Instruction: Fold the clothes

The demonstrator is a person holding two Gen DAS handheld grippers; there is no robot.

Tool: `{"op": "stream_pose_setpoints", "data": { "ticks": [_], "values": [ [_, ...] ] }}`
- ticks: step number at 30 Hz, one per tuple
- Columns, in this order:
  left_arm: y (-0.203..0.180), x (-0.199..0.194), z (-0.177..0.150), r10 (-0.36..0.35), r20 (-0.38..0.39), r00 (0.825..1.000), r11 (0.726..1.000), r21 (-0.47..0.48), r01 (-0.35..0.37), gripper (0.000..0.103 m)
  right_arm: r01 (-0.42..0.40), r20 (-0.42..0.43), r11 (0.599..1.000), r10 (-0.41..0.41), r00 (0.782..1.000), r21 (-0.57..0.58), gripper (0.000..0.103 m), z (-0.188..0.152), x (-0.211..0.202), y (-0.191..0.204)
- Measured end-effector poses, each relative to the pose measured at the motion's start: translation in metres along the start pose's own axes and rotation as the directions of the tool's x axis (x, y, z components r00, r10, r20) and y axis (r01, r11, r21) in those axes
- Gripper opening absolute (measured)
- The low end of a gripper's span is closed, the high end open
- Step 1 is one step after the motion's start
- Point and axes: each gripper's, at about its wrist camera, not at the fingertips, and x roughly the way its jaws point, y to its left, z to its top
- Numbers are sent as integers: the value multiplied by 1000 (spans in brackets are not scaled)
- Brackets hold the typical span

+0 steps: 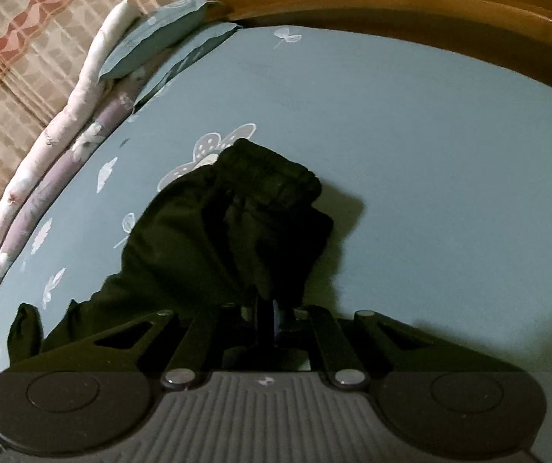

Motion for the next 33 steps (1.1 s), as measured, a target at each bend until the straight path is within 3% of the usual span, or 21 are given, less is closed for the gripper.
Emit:
{"op": "stream_pose_setpoints", "data": {
  "ticks": [4, 8, 11, 15, 19, 23, 27, 33],
  "values": [
    [12, -5, -2, -11, 39, 999, 994, -105, 15, 7, 63, 8, 995, -62, 998, -80, 24, 3, -11, 10],
    [12, -32, -17, 46, 70, 996, 986, -166, -34, 24, 76, 76, 985, -65, 995, -152, 30, 10, -41, 27],
    [17, -55, -36, 68, 96, 993, 967, -250, -43, 34, 79, 127, 970, -50, 991, -230, 45, 17, -63, 43],
    [27, -88, -64, 117, 126, 985, 925, -374, -62, 42, 18, 147, 942, 33, 989, -334, 48, 25, -75, 70],
    [54, -114, -93, 234, 143, 962, 828, -547, -120, 41, -110, 41, 878, 146, 988, -466, 49, 22, -56, 101],
    [86, -99, -99, 218, 177, 960, 751, -658, -49, 38, -274, -160, 785, 223, 962, -555, 55, 3, -16, 128],
    [118, -84, -105, 207, 211, 955, 658, -753, 24, 38, -363, -310, 714, 211, 927, -599, 55, -28, 22, 147],
    [166, -61, -114, 199, 265, 944, 491, -860, 138, 35, -423, -398, 703, 214, 892, -572, 55, -50, 43, 150]
  ]
}}
